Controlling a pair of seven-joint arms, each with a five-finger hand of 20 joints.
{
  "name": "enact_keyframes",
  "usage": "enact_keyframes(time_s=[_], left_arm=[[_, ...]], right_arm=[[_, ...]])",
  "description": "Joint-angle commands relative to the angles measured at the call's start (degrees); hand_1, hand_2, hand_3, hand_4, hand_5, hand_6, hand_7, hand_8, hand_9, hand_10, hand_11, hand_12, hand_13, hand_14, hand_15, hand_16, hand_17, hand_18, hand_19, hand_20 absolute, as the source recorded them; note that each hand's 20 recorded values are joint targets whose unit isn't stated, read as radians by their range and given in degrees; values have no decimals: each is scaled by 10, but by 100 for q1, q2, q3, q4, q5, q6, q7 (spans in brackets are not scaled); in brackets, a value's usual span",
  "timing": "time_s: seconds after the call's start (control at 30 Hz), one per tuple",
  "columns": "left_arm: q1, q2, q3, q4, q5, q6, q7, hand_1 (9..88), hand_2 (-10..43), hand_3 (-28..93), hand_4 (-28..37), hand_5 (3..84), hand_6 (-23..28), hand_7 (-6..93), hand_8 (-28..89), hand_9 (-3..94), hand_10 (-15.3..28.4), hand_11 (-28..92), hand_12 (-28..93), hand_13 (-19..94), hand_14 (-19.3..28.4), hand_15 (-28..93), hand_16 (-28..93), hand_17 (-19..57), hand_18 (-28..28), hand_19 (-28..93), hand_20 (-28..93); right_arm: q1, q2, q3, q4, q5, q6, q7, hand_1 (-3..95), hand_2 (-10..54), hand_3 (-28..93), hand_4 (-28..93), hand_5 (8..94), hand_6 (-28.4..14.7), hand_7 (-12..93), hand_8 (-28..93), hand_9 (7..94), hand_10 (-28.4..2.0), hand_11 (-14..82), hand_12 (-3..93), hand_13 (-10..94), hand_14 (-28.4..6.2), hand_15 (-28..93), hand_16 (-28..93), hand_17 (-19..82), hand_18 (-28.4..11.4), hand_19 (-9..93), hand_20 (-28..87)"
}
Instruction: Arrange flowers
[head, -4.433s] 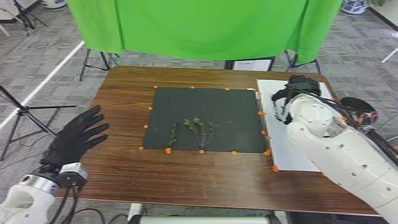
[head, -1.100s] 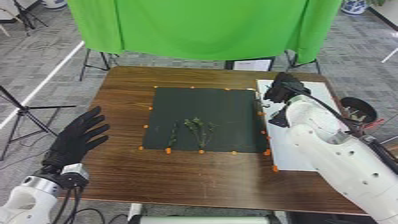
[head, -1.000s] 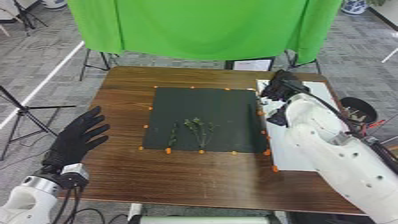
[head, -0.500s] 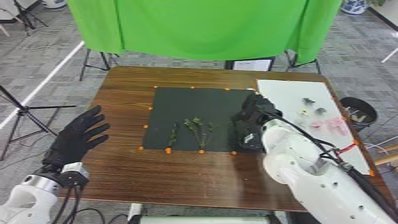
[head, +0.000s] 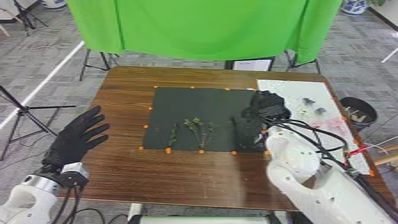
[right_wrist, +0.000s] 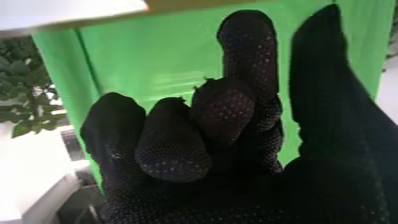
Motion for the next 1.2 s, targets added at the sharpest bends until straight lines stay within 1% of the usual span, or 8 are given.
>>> enact_keyframes(time_s=[0.03, 0.13, 0.2, 0.27, 0.33, 0.47, 0.9, 1.2], left_arm=[[54, -15, -14, 21, -5, -87, -64, 246, -53, 700, -283, 212, 36, 197, -110, 155, 102, 184, 194, 119, 135, 290, 15, -121, 202, 387, 102], [75, -25, -8, 11, -6, -70, -60, 247, -53, 699, -283, 212, 36, 197, -110, 156, 101, 184, 195, 119, 135, 290, 14, -121, 202, 387, 102], [3, -9, 30, 36, -4, -79, -87, 246, -52, 699, -283, 212, 36, 198, -110, 156, 101, 184, 195, 119, 135, 290, 14, -121, 202, 387, 102], [6, -7, 22, 42, 1, -92, -96, 246, -52, 700, -283, 212, 36, 198, -110, 156, 101, 185, 195, 120, 135, 290, 14, -121, 202, 387, 102], [28, -15, 8, 26, 4, -90, -81, 246, -52, 700, -283, 212, 37, 198, -110, 155, 101, 185, 195, 120, 135, 290, 14, -121, 202, 387, 102], [45, -25, -3, 22, -4, -81, -93, 246, -51, 698, -283, 213, 37, 197, -110, 156, 102, 185, 194, 119, 135, 290, 14, -121, 202, 386, 102], [93, -14, 13, 12, -43, 6, -32, 246, -52, 700, -283, 212, 36, 197, -109, 156, 101, 186, 193, 120, 135, 289, 15, -121, 202, 386, 103], [68, -31, 23, 18, -46, 4, -56, 245, -51, 701, -283, 213, 37, 195, -109, 155, 101, 188, 193, 119, 135, 290, 15, -121, 202, 386, 103]], right_arm=[[132, 172, 138, -31, 408, -826, 287, 288, -95, 831, -282, 762, 3, 476, 68, 821, -97, 598, 406, 770, -82, 826, 344, 467, -200, 932, 708], [166, 132, 47, 119, 335, -1064, 324, 295, -95, 819, -282, 749, 2, 464, 97, 810, -103, 595, 406, 759, -84, 824, 343, 456, -201, 932, 701], [178, 128, -24, 228, 296, -1058, 353, 283, -95, 819, -283, 746, 2, 474, 11, 806, -103, 595, 406, 755, -84, 825, 340, 453, -200, 932, 694], [199, 111, -88, 325, 272, -1064, 375, 275, -95, 818, -283, 747, 3, 491, -93, 805, -103, 594, 407, 754, -84, 824, 341, 452, -199, 932, 693], [190, 104, -116, 377, 224, -1083, 379, 272, -95, 816, -283, 747, 2, 495, -110, 805, -103, 594, 405, 753, -84, 825, 339, 452, -198, 932, 692], [124, 98, -94, 384, 293, -1108, 311, 274, -95, 802, -283, 748, 2, 497, -118, 805, -103, 596, 401, 753, -84, 826, 335, 451, -199, 932, 692], [127, -26, -145, 326, 357, -1154, 53, 260, -95, 782, -283, 766, 5, 493, -121, 817, -101, 594, 394, 765, -83, 825, 327, 459, -199, 932, 692], [91, -132, -163, 308, 408, -1212, -97, 264, -95, 792, -283, 777, 8, 491, -115, 829, -97, 590, 396, 775, -82, 822, 331, 471, -200, 932, 696]])
